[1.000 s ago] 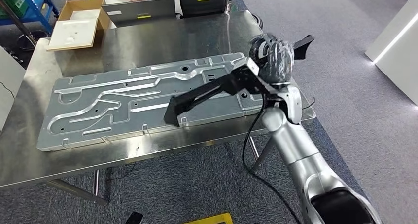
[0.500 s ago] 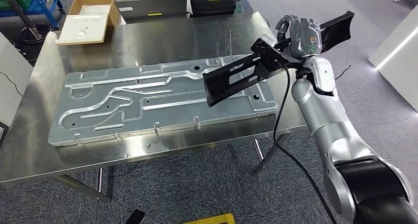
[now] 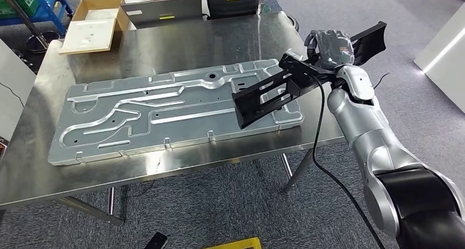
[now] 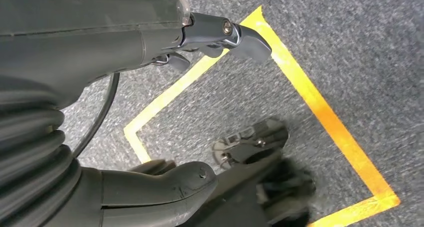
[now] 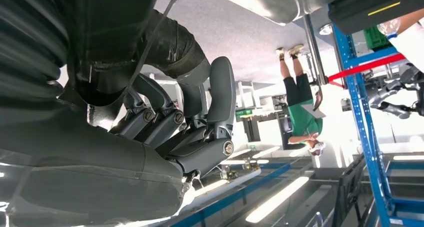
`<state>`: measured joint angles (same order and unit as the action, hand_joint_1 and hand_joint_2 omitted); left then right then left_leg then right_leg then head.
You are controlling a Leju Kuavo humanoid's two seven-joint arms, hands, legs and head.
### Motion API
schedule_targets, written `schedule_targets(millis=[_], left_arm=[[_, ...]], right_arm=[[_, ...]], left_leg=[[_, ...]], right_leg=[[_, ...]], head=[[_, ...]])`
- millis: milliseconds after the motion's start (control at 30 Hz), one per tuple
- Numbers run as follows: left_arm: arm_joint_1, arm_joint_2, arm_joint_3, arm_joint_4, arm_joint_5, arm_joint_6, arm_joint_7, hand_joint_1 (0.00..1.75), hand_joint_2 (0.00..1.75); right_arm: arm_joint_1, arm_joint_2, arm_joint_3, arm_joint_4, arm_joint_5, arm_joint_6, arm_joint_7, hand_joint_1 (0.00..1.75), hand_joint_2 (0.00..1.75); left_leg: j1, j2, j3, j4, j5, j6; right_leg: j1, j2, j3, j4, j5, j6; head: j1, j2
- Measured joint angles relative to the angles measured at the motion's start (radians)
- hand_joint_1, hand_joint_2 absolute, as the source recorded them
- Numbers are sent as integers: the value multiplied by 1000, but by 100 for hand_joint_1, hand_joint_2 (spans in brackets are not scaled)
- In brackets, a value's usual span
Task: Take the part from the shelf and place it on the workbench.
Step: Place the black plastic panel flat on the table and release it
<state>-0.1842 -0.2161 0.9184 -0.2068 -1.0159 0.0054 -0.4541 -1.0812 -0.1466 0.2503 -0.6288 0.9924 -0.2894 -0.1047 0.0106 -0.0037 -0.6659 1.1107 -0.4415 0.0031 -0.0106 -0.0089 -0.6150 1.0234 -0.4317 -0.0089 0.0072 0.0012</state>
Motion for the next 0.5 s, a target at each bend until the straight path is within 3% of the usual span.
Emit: schedule_targets(millis=[67,200,267,333,367,400,433,500], left_arm=[[-1,0,0,0,0,-1,-1,0,175],[0,1,-2,0,0,-1,-1,0,175],[-2,1,-5,0,1,-2,-2,0,175],[-2,1,-7,0,3,-5,-5,0,175],[-2,1,-7,0,4,-7,-6,0,175],[-2,1,-7,0,5,-9,-8,0,175],[-2,1,-8,0,5,-10,-10,0,175],[-3,1,-9,0,4,-13,-12,0,175]], right_arm=[[-2,1,0,6,0,0,0,175,175],[-4,2,1,16,1,1,0,175,175],[-7,2,1,20,1,4,-2,175,175],[-9,2,3,27,3,24,-11,175,175],[-9,3,6,32,5,38,-18,175,175],[-9,5,10,38,6,49,-27,175,175],[-10,8,14,43,8,56,-37,175,175],[-15,17,25,48,15,59,-67,175,175]], left_leg=[[-2,0,35,-75,19,8],[-3,-2,42,-90,24,30],[1,-2,46,-99,29,41],[1,-3,46,-99,30,45],[1,-3,46,-98,29,45],[0,-4,46,-97,29,44],[1,-4,46,-95,28,43],[0,-5,47,-92,24,39]], right_leg=[[4,0,-3,6,-4,9],[0,-1,-7,15,-12,29],[-3,2,-39,86,-57,38],[-4,4,-102,217,-116,45],[-4,4,-128,265,-129,47],[-5,4,-139,283,-123,48],[-5,4,-130,259,-99,47],[-5,4,-68,128,-30,41]], head=[[0,0],[0,0],[0,0],[0,0],[1,0],[1,0],[1,0],[0,0]])
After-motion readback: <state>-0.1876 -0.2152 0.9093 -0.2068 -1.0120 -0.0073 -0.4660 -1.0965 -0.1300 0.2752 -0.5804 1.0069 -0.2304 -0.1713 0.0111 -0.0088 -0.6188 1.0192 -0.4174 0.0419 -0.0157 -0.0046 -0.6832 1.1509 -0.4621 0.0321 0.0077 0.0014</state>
